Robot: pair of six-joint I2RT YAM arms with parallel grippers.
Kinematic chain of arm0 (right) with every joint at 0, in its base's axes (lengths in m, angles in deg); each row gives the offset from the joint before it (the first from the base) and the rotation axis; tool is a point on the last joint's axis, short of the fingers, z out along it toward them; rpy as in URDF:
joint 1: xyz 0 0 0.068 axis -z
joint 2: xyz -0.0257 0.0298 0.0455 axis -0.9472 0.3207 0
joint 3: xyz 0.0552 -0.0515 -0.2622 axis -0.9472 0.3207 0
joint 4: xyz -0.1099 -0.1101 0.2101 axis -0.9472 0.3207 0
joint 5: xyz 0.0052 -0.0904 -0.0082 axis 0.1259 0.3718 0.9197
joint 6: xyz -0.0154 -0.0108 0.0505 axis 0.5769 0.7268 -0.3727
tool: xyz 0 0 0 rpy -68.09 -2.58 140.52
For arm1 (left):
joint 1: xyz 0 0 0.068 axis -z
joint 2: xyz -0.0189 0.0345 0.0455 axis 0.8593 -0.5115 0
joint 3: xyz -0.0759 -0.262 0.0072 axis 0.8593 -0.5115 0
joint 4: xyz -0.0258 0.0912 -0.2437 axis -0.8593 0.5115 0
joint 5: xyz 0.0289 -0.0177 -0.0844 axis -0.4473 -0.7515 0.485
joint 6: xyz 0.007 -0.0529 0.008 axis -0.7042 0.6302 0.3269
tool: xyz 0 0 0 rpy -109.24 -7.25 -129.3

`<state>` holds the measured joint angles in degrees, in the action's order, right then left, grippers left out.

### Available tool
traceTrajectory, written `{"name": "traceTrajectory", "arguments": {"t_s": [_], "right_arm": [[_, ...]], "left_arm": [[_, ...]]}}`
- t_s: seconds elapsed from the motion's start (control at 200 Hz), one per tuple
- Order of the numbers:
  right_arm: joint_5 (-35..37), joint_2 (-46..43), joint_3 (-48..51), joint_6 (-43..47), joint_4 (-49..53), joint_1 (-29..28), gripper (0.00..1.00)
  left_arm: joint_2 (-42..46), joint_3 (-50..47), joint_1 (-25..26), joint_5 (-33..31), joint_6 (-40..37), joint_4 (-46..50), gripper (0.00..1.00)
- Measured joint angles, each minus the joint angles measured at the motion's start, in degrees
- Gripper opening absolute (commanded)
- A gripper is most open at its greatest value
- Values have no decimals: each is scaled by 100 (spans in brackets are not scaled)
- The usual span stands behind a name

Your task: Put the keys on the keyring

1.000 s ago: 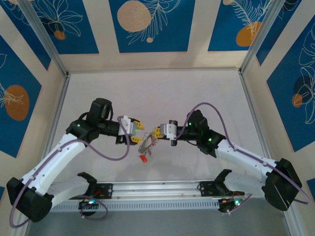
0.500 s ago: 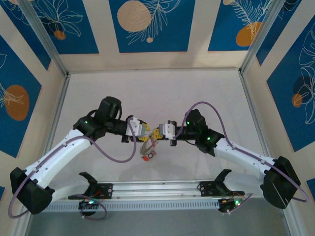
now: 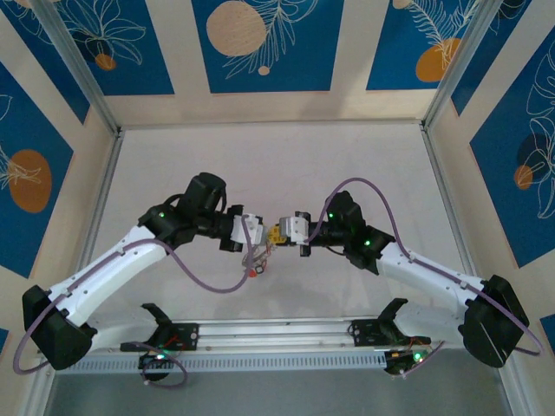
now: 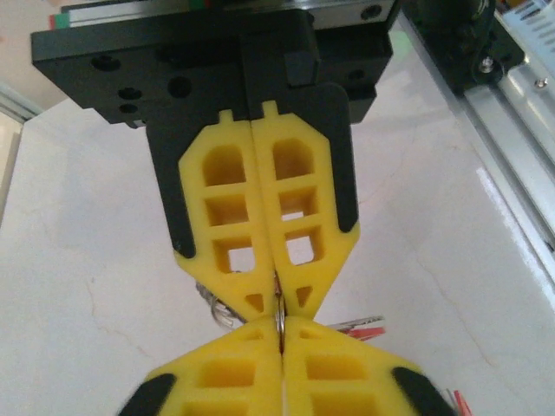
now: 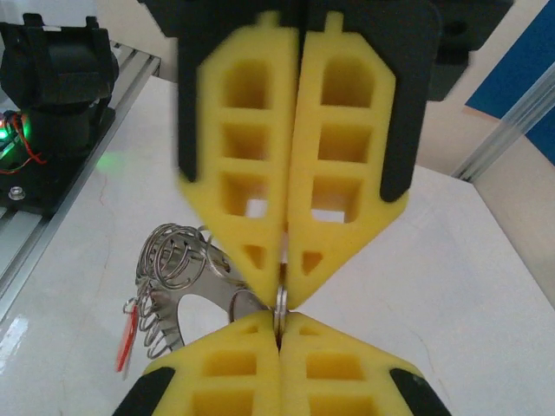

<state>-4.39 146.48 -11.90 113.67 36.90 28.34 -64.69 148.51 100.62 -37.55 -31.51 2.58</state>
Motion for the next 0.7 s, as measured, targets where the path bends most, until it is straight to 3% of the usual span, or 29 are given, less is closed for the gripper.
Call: {"name": "traceTrajectory", "arguments": {"t_s": [0.265,0.345,0.46,0.7], "right_arm": [[24,0,0,-2,-4,2,0],[44,0,0,-20,-7,2,14],[85,-2,7,-109,-138,2,23],[127,-278,402,-345,-586,42,26]], "left_arm": [[0,28,57,-177,13,24,0],[0,35,83,-260,42,20,0],[0,37,92,-411,177,-26,0],[20,37,61,-229,492,-63,0]]}}
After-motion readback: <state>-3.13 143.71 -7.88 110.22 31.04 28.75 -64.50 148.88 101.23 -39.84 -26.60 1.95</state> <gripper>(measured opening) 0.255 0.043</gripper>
